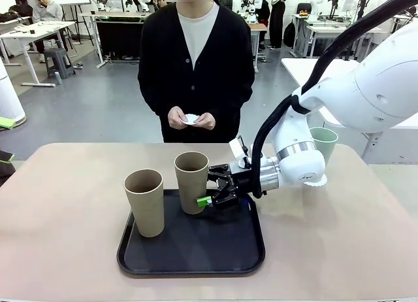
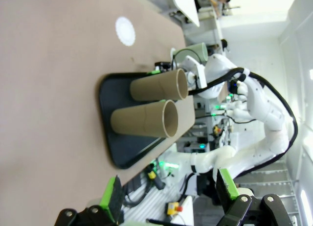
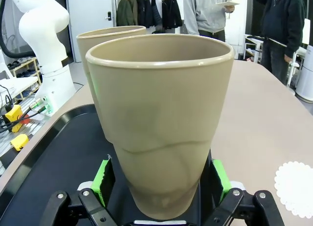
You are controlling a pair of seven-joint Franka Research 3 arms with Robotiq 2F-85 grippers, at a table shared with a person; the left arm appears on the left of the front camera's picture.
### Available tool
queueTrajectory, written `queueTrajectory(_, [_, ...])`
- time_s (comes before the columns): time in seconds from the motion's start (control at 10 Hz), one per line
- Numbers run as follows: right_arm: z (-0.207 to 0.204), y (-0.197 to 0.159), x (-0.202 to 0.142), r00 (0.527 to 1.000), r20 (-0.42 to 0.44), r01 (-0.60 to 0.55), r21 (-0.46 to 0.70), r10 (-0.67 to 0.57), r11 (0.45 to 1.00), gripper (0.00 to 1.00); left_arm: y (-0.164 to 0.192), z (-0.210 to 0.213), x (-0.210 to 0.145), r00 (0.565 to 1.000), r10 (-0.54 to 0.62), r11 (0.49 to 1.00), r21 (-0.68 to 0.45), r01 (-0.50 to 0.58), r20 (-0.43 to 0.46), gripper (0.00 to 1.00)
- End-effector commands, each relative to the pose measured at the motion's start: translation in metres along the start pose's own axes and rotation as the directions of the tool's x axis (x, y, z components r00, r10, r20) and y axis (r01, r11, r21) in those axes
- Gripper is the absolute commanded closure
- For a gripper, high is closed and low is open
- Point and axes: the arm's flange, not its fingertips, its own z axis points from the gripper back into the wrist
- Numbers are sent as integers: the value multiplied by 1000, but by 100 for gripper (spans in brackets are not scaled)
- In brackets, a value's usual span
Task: Place coasters on the table and set cups on them.
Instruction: Take one Reusable plastic cup from the Flat Tray and place it on a coaster set by the human.
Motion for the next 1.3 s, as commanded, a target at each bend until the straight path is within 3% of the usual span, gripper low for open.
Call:
queueTrajectory(0.0, [-9,-4,-1,1000,14,13,-23,-13,1000,0,-1,1,0,1000,-7,1000,-11,7,4,0])
queueTrajectory(1.1, [-16,-22,9,1000,7,-3,-7,3,1000,0,-1,1,0,1000,-7,1000,-11,7,4,0])
queueTrajectory(1.2, [-16,-23,9,1000,21,-8,5,8,1000,43,-1,1,0,1000,-7,1000,-11,7,4,0])
